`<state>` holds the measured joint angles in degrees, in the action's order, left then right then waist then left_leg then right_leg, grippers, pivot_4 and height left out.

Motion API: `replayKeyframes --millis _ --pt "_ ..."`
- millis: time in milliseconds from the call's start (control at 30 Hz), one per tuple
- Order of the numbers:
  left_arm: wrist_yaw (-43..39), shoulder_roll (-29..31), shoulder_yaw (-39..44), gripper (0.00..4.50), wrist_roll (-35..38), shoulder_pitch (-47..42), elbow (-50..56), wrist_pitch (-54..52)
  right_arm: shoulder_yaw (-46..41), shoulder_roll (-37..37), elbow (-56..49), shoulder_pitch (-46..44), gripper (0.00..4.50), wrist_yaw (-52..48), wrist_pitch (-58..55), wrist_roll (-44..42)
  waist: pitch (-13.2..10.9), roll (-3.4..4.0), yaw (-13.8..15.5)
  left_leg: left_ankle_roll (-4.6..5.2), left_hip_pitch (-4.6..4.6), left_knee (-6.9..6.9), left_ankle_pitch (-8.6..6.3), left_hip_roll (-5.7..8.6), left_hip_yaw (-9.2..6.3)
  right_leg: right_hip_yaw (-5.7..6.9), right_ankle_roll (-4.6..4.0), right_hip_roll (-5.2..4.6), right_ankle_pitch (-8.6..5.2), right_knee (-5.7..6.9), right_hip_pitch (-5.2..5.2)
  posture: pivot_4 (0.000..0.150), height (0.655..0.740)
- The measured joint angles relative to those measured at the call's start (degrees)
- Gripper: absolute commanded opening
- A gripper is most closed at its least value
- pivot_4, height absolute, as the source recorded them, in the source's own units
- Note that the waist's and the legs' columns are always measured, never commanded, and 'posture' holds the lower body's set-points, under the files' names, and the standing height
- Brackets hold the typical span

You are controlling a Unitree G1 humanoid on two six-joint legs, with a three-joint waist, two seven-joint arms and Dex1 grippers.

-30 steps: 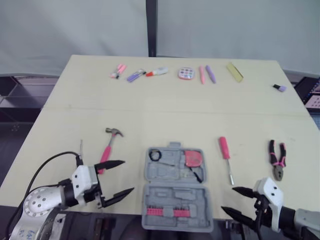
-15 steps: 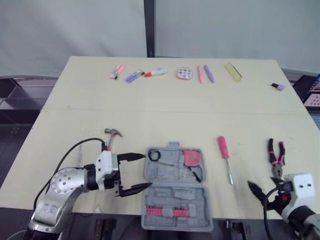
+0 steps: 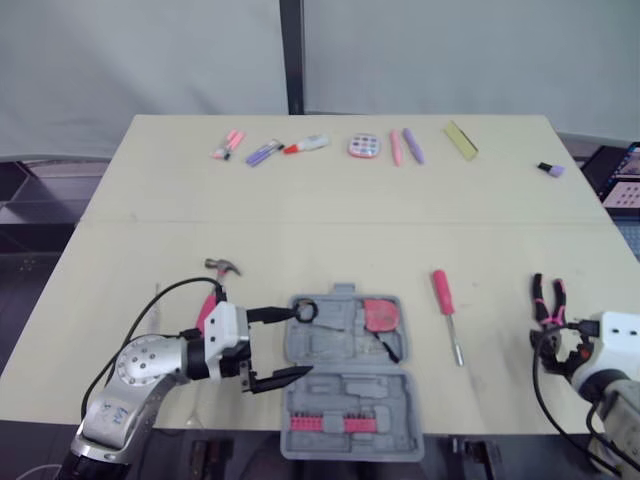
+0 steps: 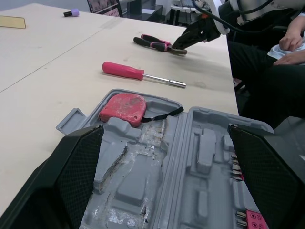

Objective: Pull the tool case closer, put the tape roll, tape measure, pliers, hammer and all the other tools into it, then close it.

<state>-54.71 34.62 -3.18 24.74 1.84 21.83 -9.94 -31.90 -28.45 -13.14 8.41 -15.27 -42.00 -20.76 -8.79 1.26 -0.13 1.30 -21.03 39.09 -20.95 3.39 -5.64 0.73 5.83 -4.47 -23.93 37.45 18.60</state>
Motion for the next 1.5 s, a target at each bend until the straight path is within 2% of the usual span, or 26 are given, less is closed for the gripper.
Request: replayKeyframes --millis 167,400,733,833,933,967,1000,1033,1367,1500 --pt "1.2 0.0 -0.1 4.50 -0.4 0.5 0.3 0.0 0.3 0.0 4.7 -4.1 4.44 1.6 -3.1 0.1 0.0 0.03 0.1 0.01 -0.02 0.02 0.00 0.04 -0.01 -0.02 0.00 -0.02 0.00 0.04 0.01 0.150 0.7134" --pt "2.0 0.2 0.0 4.50 -0.6 0.9 0.6 0.1 0.6 0.0 10.0 -6.9 4.44 2.5 -1.9 1.4 0.0 0.05 -0.1 0.01 0.00 0.02 0.00 0.02 -0.01 -0.02 0.00 -0.01 0.00 0.04 0.01 0.150 0.7134" --pt "2.0 0.4 0.1 4.50 -1.2 1.0 0.6 1.5 0.7 0.1 12.3 -8.0 4.44 2.5 -0.1 1.7 0.0 0.01 -0.1 0.01 0.01 0.03 0.00 0.02 -0.01 -0.01 0.00 -0.01 0.00 0.05 0.00 0.150 0.7134" --pt "2.0 0.4 0.1 4.50 -1.6 1.2 0.3 2.1 1.2 0.1 12.3 -8.0 3.61 2.5 0.3 1.7 0.0 0.01 -0.1 0.01 0.01 0.03 0.00 0.02 -0.01 -0.01 0.00 -0.01 0.00 0.05 0.00 0.150 0.7134" --pt "2.0 0.3 0.0 4.50 -1.9 1.3 0.1 2.6 1.7 0.0 12.3 -8.0 2.14 2.5 0.6 1.7 0.0 0.00 0.0 0.01 0.00 0.04 0.00 0.03 -0.01 -0.02 0.00 -0.02 0.00 0.05 -0.01 0.150 0.7134" --pt "2.0 0.3 0.0 4.50 -1.9 1.4 0.1 2.7 1.9 0.0 12.3 -8.0 1.79 2.5 0.6 1.7 0.0 0.00 0.1 0.01 0.00 0.05 0.00 0.04 -0.04 -0.03 0.00 -0.03 0.00 0.05 -0.01 0.150 0.7134" --pt "2.0 0.3 0.0 4.50 -2.0 1.5 0.0 2.9 2.0 0.0 12.3 -8.0 1.21 2.6 0.6 1.7 0.0 -0.01 0.2 0.01 0.00 0.06 0.00 0.06 -0.05 -0.03 0.00 -0.04 0.00 0.06 -0.02 0.150 0.7134" --pt "2.0 0.3 0.0 4.50 -2.1 1.5 -0.1 3.0 2.2 0.0 12.3 -8.0 0.95 2.7 0.6 1.7 0.0 -0.01 0.2 0.01 0.00 0.06 0.00 0.06 -0.07 -0.04 0.00 -0.04 0.00 0.05 -0.02 0.150 0.7134" --pt "1.7 0.2 -0.1 4.50 -2.4 2.1 -0.4 3.7 2.2 -0.2 12.0 -7.9 0.96 2.7 0.4 1.6 0.0 -0.01 0.2 0.01 -0.01 0.06 0.00 0.06 -0.07 -0.03 0.00 -0.03 0.00 0.04 -0.02 0.150 0.7134" --pt "0.9 0.3 0.2 4.50 -2.3 2.2 -1.2 3.7 2.4 -1.5 8.7 -6.2 0.96 2.4 -2.2 1.6 0.0 0.12 0.1 0.01 -0.05 0.03 0.00 0.06 -0.06 -0.03 0.00 -0.03 0.00 0.04 0.02 0.150 0.7134"
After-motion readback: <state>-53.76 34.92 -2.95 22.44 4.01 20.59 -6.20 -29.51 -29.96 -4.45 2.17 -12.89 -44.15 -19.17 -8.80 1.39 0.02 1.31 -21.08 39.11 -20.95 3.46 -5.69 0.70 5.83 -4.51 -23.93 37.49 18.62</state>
